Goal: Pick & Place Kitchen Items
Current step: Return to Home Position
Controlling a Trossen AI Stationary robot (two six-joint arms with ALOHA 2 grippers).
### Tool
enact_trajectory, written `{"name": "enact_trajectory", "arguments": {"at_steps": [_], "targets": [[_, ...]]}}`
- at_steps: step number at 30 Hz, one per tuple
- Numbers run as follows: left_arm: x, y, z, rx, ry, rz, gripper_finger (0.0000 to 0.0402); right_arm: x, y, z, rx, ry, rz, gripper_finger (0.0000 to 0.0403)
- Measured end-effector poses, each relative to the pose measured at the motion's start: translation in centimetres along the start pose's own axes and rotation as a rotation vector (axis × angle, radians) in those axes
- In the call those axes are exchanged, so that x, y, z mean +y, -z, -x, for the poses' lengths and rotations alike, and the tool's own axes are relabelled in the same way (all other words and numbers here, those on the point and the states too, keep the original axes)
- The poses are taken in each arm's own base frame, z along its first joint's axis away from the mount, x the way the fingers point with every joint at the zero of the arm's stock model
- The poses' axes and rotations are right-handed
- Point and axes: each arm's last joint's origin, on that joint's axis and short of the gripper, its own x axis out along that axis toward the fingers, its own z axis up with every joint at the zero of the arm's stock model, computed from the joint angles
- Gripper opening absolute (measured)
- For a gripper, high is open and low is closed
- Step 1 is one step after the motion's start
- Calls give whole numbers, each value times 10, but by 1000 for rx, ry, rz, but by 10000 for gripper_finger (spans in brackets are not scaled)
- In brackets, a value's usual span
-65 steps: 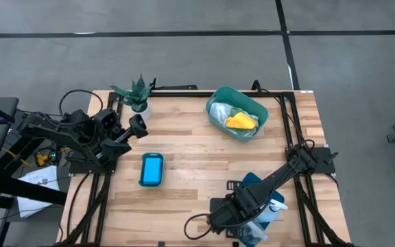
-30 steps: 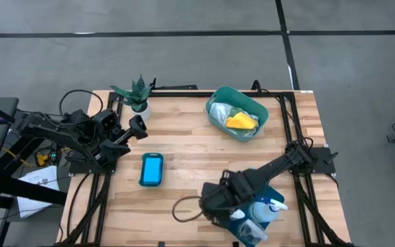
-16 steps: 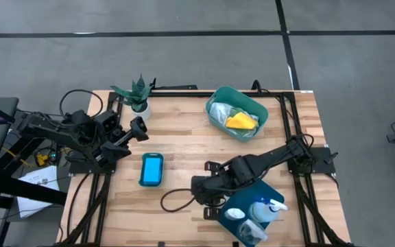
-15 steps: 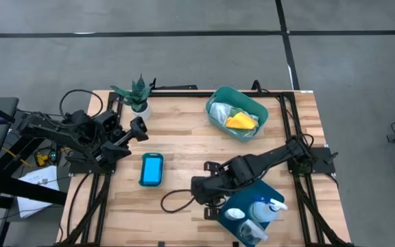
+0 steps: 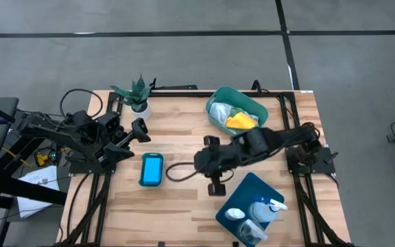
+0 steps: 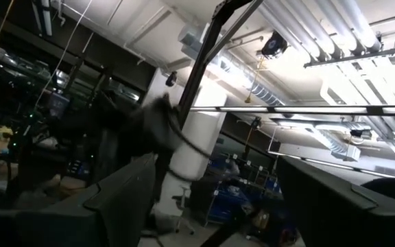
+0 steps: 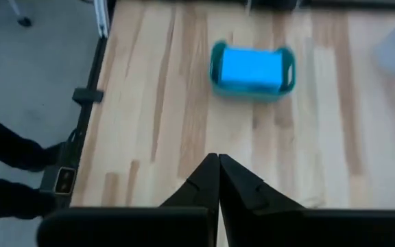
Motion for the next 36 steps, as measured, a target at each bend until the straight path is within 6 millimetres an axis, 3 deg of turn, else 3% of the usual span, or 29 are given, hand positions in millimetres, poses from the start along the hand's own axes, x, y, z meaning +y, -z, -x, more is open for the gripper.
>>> {"name": "enact_trajectory", "arguments": {"at_steps": [5,11,15,24,28,32,36], "targets": [[2,3,0,31,-21,1,301,-18,-9,19,-110,-4,80,0],[5,6,0,45,-76,1,301,-33,-25,24,-254,-112,137,0],[5,6,0,41,-82,-25,301,-44,-25,23,-243,-104,119,0],[6,7,0,49,-101,-78,301,-88,-30,17,-252,4,-4,0],[9,9,4,100,-185,-176,297,-88,-27,15,-213,2,-20,0],[20,21,12,221,-405,-271,268,-80,-21,18,-160,7,-38,0],[23,28,15,320,-424,-335,186,-75,-17,26,-146,11,-54,0]]}}
